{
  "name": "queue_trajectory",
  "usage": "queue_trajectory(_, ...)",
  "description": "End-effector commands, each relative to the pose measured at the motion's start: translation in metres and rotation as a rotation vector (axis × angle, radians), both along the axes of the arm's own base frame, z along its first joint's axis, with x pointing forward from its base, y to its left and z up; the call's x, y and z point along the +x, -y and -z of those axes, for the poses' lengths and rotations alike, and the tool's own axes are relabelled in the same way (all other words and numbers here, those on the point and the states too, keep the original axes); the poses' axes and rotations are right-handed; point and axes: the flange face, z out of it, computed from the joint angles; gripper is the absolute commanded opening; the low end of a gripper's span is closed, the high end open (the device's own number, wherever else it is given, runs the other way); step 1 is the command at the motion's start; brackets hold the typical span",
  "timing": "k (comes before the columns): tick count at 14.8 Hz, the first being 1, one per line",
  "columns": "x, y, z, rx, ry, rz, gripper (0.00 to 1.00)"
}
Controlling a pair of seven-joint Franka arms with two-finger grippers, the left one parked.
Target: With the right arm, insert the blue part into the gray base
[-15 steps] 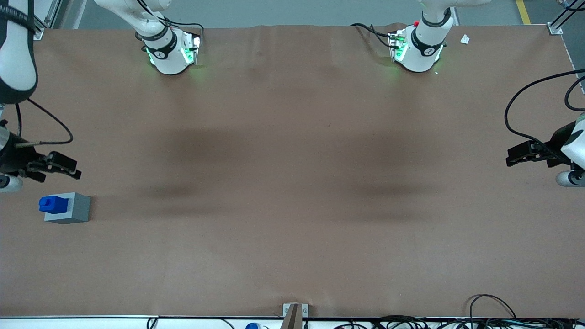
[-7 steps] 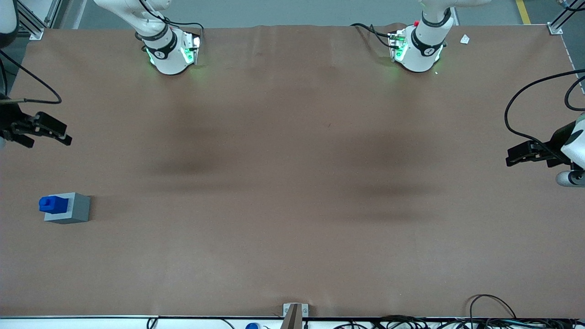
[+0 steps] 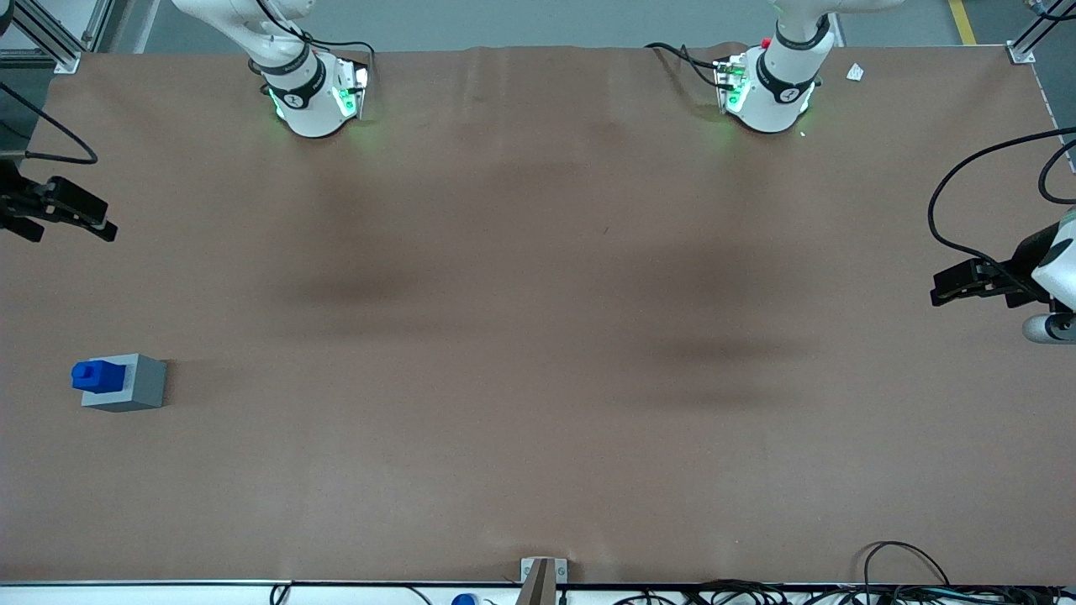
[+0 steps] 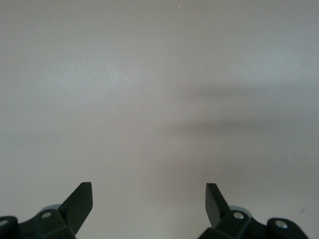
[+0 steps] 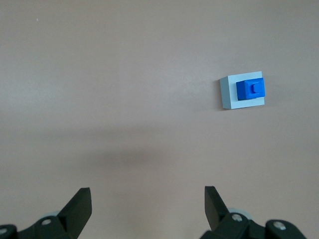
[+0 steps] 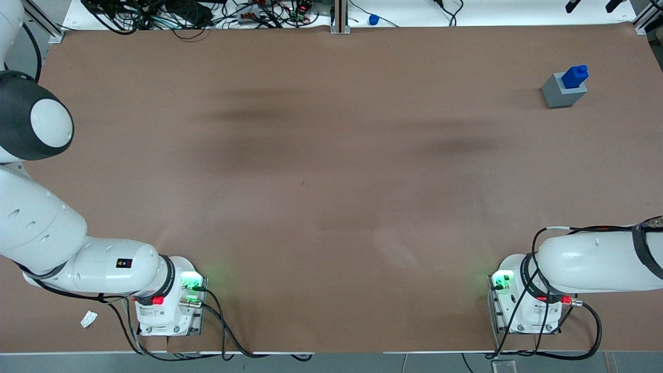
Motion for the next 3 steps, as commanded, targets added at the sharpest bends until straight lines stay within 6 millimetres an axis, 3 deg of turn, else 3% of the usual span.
queue_trajectory(1, -0.0032, -0.005, -0.0067, -0.016, 0.002, 0.024, 1.0)
queue_trajectory(3, -0.0028, -0.0036, -0.0073, -0.013, 0.004, 0.027, 1.0)
